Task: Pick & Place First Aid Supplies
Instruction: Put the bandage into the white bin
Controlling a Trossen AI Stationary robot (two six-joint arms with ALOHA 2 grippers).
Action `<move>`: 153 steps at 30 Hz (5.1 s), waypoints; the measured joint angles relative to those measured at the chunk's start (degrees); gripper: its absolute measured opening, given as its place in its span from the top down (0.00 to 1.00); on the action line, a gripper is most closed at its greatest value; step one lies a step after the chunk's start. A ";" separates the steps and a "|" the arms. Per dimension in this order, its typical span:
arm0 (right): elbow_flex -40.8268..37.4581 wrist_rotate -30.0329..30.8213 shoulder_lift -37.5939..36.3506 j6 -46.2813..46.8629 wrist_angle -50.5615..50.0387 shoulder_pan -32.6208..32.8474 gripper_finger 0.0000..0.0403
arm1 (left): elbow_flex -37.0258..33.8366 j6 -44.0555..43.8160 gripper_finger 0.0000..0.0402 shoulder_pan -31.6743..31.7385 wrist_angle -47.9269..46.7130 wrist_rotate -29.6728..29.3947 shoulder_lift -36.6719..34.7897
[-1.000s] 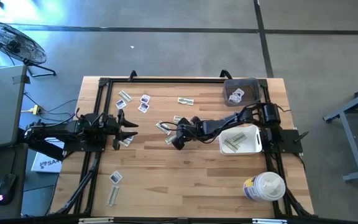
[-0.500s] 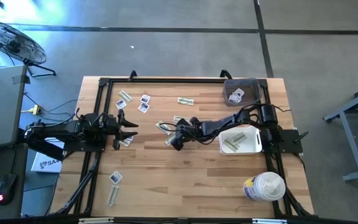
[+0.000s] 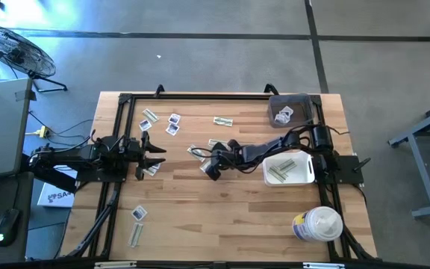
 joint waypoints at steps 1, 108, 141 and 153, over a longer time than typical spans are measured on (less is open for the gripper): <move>-0.02 -0.04 -0.44 0.46 -0.45 0.00 0.98 | 0.00 0.02 0.61 0.01 0.00 0.00 0.00; -2.36 -0.37 -5.28 9.40 -9.82 -10.19 0.77 | -0.02 0.00 0.61 0.00 -0.02 0.00 0.00; -2.38 -10.90 -21.49 2.44 -31.83 -9.45 0.99 | -0.01 0.01 0.61 0.00 -0.02 0.00 0.00; -2.34 -14.06 -48.46 11.83 -68.24 -1.02 1.00 | -0.01 0.01 0.61 0.01 0.00 0.00 0.00</move>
